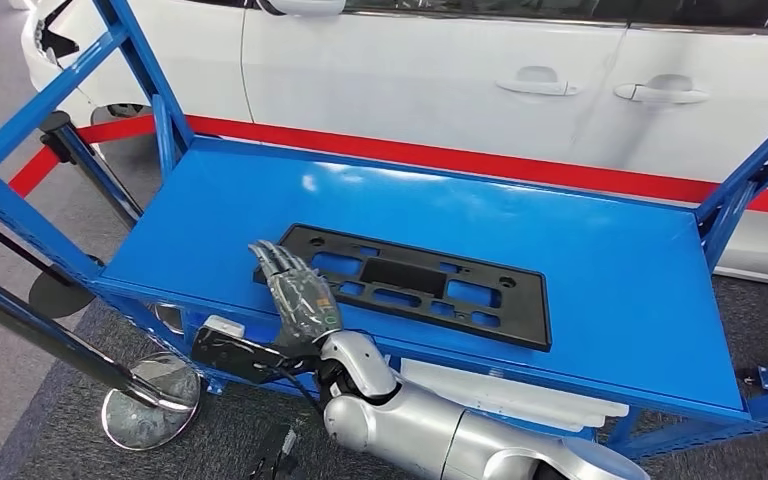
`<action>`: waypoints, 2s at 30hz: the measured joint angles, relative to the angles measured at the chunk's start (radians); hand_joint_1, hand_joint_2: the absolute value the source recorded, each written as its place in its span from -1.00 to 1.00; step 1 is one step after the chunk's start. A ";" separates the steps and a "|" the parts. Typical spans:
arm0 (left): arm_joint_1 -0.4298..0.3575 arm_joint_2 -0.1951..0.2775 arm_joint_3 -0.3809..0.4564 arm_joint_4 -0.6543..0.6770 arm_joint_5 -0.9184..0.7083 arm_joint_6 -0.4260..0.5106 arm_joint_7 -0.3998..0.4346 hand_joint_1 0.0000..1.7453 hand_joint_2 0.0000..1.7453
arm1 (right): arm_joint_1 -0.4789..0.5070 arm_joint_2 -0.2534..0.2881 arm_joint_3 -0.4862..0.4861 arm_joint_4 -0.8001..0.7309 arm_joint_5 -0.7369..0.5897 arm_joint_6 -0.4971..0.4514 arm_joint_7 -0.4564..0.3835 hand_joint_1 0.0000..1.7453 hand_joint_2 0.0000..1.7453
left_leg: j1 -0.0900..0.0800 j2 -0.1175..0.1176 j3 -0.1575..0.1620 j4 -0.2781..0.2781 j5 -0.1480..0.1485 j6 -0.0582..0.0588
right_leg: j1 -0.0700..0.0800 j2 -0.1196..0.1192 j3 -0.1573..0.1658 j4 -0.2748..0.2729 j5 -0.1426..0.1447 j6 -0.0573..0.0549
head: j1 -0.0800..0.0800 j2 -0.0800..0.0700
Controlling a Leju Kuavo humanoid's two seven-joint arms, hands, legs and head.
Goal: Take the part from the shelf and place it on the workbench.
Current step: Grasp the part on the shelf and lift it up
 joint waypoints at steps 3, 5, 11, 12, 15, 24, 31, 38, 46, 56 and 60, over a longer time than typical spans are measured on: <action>0.005 -0.003 0.000 0.000 0.003 0.008 0.014 -1.00 -1.00 | -0.013 -0.002 0.001 0.029 0.050 -0.006 0.049 -1.00 1.00 | 0.002 0.004 0.003 -0.009 0.005 0.015 | 0.001 -0.004 -0.062 0.133 -0.073 0.007 | 0.004 0.000; 0.007 -0.006 -0.001 0.000 0.004 0.015 0.023 -1.00 -1.00 | -0.015 -0.004 0.002 0.050 0.077 -0.007 0.080 -1.00 1.00 | 0.000 0.006 0.003 -0.008 0.004 0.020 | 0.002 -0.004 -0.119 0.249 -0.111 0.009 | 0.005 0.000; 0.007 -0.017 -0.006 0.000 0.003 0.022 0.034 -1.00 -1.00 | -0.039 -0.012 0.007 0.096 0.149 0.002 0.167 -1.00 1.00 | -0.004 0.005 -0.002 0.013 -0.008 0.012 | 0.004 -0.009 -0.018 0.021 0.013 -0.003 | 0.004 0.000; 0.006 -0.017 -0.007 0.000 0.003 0.017 0.035 -1.00 -1.00 | -0.046 -0.013 0.008 0.102 0.164 0.008 0.182 -1.00 1.00 | -0.005 0.006 -0.005 0.016 -0.009 0.008 | 0.006 -0.009 -0.011 0.005 0.012 -0.006 | 0.004 0.000; 0.001 -0.011 -0.008 0.000 0.003 0.000 0.034 -1.00 -1.00 | -0.058 -0.016 0.014 0.120 0.215 0.035 0.234 -1.00 1.00 | -0.004 0.007 -0.010 0.020 -0.014 -0.005 | 0.005 -0.006 -0.008 -0.004 0.018 -0.017 | 0.004 0.000; -0.009 -0.002 -0.016 0.000 0.002 -0.006 0.038 -1.00 -1.00 | -0.083 -0.042 0.023 0.160 0.312 0.166 0.338 -1.00 1.00 | 0.008 0.006 -0.072 0.153 -0.042 -0.029 | -0.001 -0.001 -0.002 -0.010 0.023 -0.028 | -0.004 0.000; -0.002 0.007 -0.016 0.000 0.039 -0.020 0.021 -1.00 -1.00 | -0.086 -0.078 0.023 0.176 0.321 0.237 0.348 -1.00 1.00 | 0.004 0.002 0.006 -0.009 0.005 0.006 | 0.004 -0.001 -0.011 -0.001 0.014 0.002 | -0.002 0.000; 0.007 0.009 -0.016 0.000 0.045 -0.022 0.020 -1.00 -1.00 | -0.079 -0.119 0.023 0.185 0.328 0.275 0.353 -1.00 1.00 | 0.003 0.004 0.010 -0.011 0.006 0.022 | 0.001 -0.005 -0.111 0.218 -0.062 0.013 | 0.001 0.000; 0.008 0.014 -0.016 0.000 0.054 -0.022 0.021 -1.00 -1.00 | -0.087 -0.140 0.023 0.185 0.388 0.296 0.396 -0.50 1.00 | 0.000 0.002 -0.001 0.024 -0.020 -0.009 | 0.001 -0.006 0.000 -0.006 0.018 -0.014 | -0.003 0.000; 0.012 0.019 -0.017 0.000 0.055 -0.018 0.029 -1.00 -1.00 | -0.083 -0.178 0.023 0.185 0.426 0.318 0.419 1.00 1.00 | 0.002 0.001 -0.008 0.065 -0.024 -0.013 | 0.001 -0.003 0.001 -0.008 0.023 -0.023 | -0.010 0.000; 0.012 0.023 -0.019 0.000 0.055 -0.018 0.027 -1.00 -1.00 | -0.085 -0.187 0.022 0.185 0.430 0.315 0.416 1.00 1.00 | -0.004 0.000 0.021 -0.001 -0.012 0.001 | 0.003 -0.002 -0.004 -0.014 0.030 -0.005 | -0.009 0.000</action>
